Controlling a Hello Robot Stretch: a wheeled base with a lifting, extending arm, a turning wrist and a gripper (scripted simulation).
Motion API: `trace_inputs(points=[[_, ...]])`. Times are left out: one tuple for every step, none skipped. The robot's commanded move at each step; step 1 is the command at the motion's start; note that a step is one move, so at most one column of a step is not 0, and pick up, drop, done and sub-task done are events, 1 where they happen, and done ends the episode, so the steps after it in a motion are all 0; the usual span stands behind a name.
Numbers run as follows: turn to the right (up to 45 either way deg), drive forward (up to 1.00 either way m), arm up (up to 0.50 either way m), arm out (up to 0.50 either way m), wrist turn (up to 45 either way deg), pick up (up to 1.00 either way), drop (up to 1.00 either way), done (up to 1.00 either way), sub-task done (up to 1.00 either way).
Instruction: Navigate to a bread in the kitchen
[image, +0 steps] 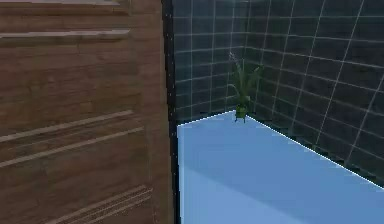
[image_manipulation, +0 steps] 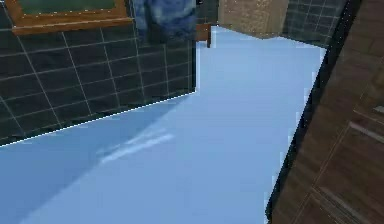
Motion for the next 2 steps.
trace_inputs(points=[[-45.0, 0.0, 0.0, 0.0, 0.0, 0.0, 0.0, 0.0, 0.0], [-45.0, 0.0, 0.0, 0.0, 0.0, 0.0, 0.0, 0.0, 0.0]])
